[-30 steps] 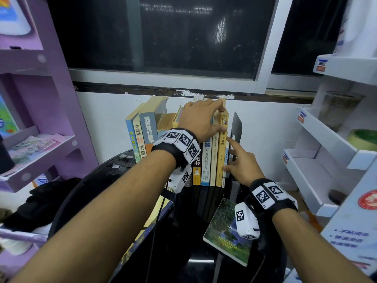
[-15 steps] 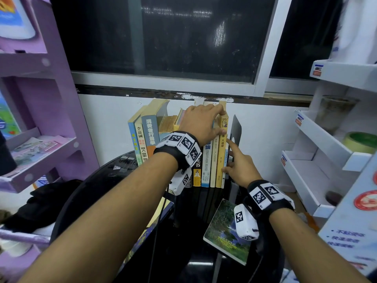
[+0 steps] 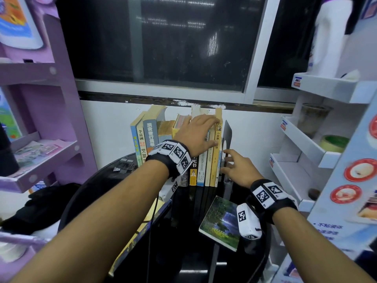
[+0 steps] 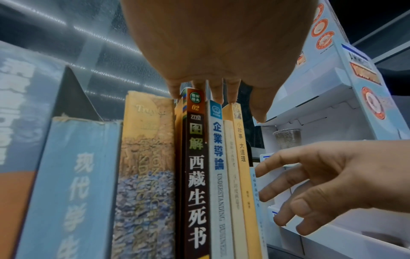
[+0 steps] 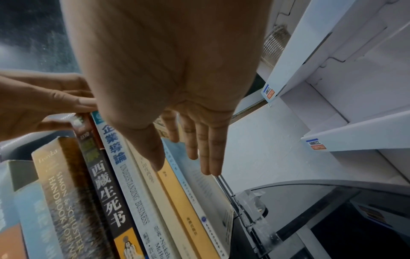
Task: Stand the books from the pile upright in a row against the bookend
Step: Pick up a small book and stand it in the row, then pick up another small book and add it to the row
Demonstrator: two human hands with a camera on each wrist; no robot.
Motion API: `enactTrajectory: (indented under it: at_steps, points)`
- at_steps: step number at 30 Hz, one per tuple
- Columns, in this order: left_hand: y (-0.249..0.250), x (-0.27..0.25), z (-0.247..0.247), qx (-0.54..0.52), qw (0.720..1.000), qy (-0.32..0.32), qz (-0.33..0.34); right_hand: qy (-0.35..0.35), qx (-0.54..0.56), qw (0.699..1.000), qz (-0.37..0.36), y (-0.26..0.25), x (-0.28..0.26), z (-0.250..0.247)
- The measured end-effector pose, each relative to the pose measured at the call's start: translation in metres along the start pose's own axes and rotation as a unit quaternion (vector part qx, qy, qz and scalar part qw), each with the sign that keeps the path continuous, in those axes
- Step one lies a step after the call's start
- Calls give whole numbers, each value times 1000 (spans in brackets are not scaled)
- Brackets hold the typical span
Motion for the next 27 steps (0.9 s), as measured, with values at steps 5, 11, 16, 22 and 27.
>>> enactTrajectory:
  at_steps: [5,11,16,22,27]
  points:
    - [14,-23,-4,-19,1000,-1,8,-44,-72,996,29,-2,-18,1]
    - [28,-54,6,-43,998,-39,4,-109,-124,984,70,3,-45,8]
    - [39,-76,29,-135,979,-145,-42,-116,-147,977,105,12,-63,9]
    - [51,-94,59,-241,927,-254,-137,-123,-175,966,144,26,-77,15]
    - [58,-102,81,-238,896,-330,-176,-144,-163,960,178,37,-83,25]
Point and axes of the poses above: each hand's wrist, its own x-axis towards the middle knuckle, its own z-axis out of the palm, y = z × x, the point moved 2 cm from there along x, towards the middle knuckle, and after that the axes turned 5 degrees about -y, right-handed, at the moved point
